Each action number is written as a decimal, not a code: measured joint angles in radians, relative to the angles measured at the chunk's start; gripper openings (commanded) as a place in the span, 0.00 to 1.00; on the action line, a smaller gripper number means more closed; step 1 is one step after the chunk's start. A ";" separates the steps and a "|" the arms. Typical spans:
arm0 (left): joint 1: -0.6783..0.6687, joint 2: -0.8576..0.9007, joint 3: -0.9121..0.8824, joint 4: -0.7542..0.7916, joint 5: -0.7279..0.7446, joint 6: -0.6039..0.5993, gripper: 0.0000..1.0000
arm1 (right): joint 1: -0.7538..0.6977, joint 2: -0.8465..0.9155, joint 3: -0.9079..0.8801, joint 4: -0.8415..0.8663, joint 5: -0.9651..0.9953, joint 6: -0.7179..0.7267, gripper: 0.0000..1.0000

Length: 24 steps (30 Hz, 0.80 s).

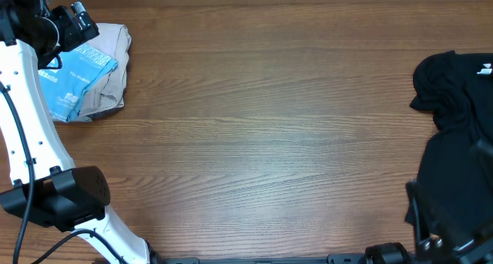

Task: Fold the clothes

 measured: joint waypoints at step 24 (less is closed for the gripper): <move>0.000 0.000 0.000 0.000 0.000 0.000 1.00 | -0.040 -0.647 -1.343 0.962 0.053 0.001 1.00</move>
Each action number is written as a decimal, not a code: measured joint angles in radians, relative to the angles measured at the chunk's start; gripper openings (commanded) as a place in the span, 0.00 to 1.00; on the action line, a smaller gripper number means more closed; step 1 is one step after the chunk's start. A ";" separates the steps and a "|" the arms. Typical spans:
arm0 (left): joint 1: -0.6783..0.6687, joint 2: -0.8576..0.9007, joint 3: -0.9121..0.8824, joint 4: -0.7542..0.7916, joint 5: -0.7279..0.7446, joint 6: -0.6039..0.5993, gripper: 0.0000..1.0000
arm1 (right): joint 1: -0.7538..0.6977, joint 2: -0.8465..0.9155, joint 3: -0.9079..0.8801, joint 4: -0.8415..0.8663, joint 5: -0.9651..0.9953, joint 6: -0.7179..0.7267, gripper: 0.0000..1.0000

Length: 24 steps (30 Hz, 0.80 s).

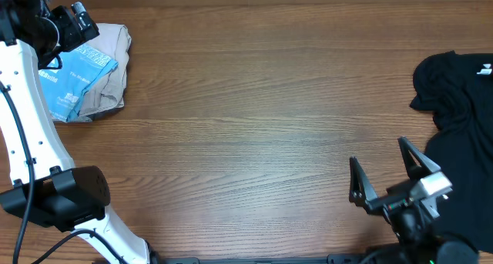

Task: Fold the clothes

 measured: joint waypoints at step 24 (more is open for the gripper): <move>0.000 0.000 0.000 0.000 0.000 0.000 1.00 | -0.004 -0.003 -0.369 0.243 0.133 0.063 1.00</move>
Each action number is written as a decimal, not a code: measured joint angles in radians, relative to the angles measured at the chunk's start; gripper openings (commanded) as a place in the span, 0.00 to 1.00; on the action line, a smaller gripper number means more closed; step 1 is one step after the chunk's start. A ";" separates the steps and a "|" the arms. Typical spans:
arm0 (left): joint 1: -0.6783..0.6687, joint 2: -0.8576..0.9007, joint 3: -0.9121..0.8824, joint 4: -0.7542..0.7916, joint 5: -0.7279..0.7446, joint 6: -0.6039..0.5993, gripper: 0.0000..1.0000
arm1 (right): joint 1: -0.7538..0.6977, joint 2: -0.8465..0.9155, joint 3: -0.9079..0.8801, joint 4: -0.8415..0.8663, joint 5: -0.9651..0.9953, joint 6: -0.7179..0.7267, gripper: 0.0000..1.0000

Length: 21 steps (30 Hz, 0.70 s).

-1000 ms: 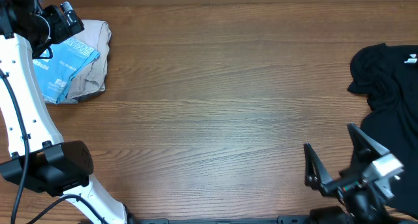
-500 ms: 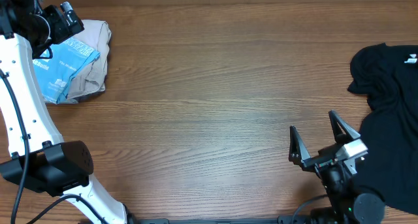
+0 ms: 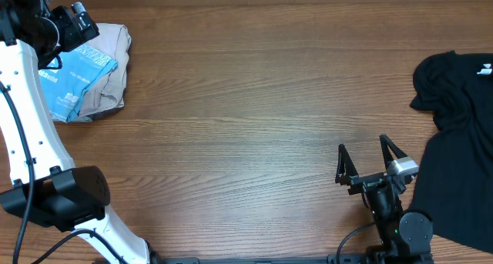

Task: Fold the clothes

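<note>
A crumpled black shirt (image 3: 461, 133) with a small white mark lies at the table's right edge. My right gripper (image 3: 362, 145) stands open over bare wood just left of the shirt, its fingers (image 3: 341, 162) spread wide with nothing between them. A folded stack sits at the far left, a light blue garment (image 3: 73, 81) lying on a beige garment (image 3: 114, 64). My left gripper (image 3: 77, 21) hangs at the stack's far edge; whether its jaws are open or shut does not show.
The wooden table (image 3: 246, 118) stretches between the stack and the shirt. The white left arm (image 3: 27, 133) runs down the left side to its black base (image 3: 69, 195). The right arm's base (image 3: 404, 233) sits at the front edge.
My right gripper has shifted a little to the left and farther from the front edge, still open and empty. The left arm, the stack and the shirt are unchanged.
At first the right arm was down at the right edge by the black shirt's lower part, its gripper hardly visible. Then the gripper stood open over bare wood left of the shirt. Now it is slightly farther left. The left arm stayed at the stack.
</note>
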 measured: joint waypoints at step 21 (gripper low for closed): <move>0.000 0.000 0.000 0.000 0.000 0.000 1.00 | -0.011 0.000 0.000 -0.114 0.077 0.033 1.00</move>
